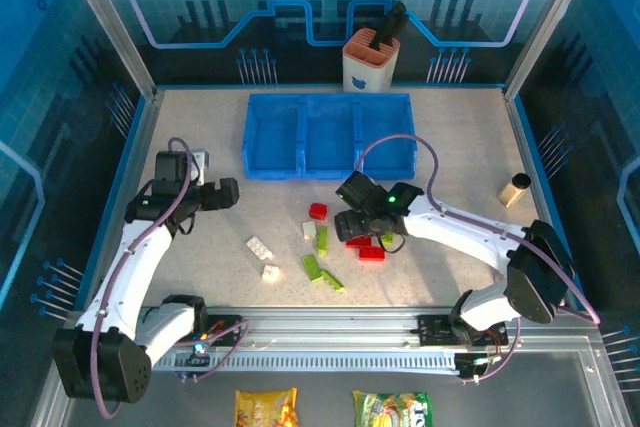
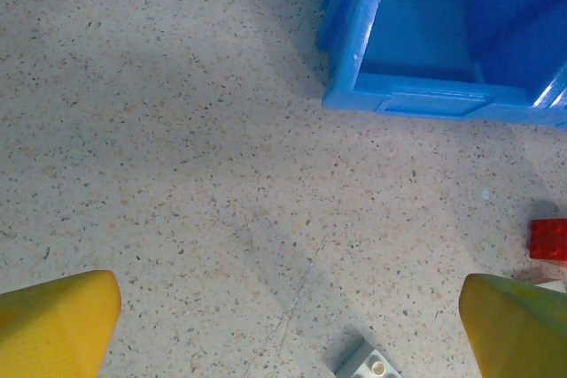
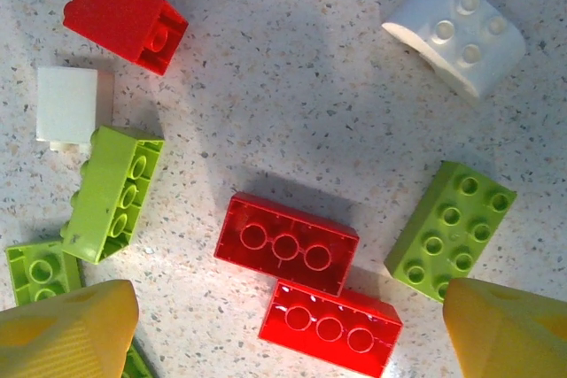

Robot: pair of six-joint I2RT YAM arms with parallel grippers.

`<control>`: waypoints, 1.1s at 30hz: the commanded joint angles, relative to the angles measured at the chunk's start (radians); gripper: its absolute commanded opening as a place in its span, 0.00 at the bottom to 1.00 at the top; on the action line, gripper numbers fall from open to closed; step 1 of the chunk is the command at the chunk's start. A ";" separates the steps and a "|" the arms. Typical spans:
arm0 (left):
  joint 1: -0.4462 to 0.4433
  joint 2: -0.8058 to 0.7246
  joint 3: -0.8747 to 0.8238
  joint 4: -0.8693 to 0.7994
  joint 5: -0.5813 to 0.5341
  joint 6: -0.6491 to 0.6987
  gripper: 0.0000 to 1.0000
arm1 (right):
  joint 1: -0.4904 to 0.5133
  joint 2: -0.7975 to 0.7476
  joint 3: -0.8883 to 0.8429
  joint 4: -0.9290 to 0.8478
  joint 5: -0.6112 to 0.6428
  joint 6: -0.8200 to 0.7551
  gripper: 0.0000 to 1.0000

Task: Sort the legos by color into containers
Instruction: Pick up the lego from the bottom-center of the table.

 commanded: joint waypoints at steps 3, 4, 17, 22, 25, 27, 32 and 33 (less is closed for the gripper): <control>0.014 -0.024 -0.004 0.010 0.024 0.026 0.99 | 0.031 0.066 0.054 -0.079 0.067 0.135 0.91; 0.014 -0.023 -0.003 0.010 0.024 0.027 0.99 | 0.033 0.078 0.057 -0.082 0.070 0.151 0.91; 0.019 -0.034 -0.005 0.008 0.026 0.026 0.99 | 0.034 0.206 0.052 -0.045 0.028 0.293 0.87; 0.020 -0.035 -0.005 0.007 0.024 0.028 0.99 | 0.034 0.245 0.047 -0.022 0.009 0.291 0.85; 0.020 -0.035 -0.006 0.008 0.024 0.028 0.99 | 0.036 0.270 0.050 -0.017 -0.001 0.296 0.85; 0.021 -0.035 -0.007 0.009 0.024 0.029 0.99 | 0.037 0.280 0.048 -0.012 -0.006 0.297 0.84; 0.021 -0.035 -0.007 0.011 0.026 0.028 0.99 | 0.045 0.305 0.041 -0.001 -0.013 0.314 0.82; 0.021 -0.035 -0.007 0.011 0.025 0.028 0.99 | 0.049 0.309 0.040 0.000 -0.011 0.316 0.81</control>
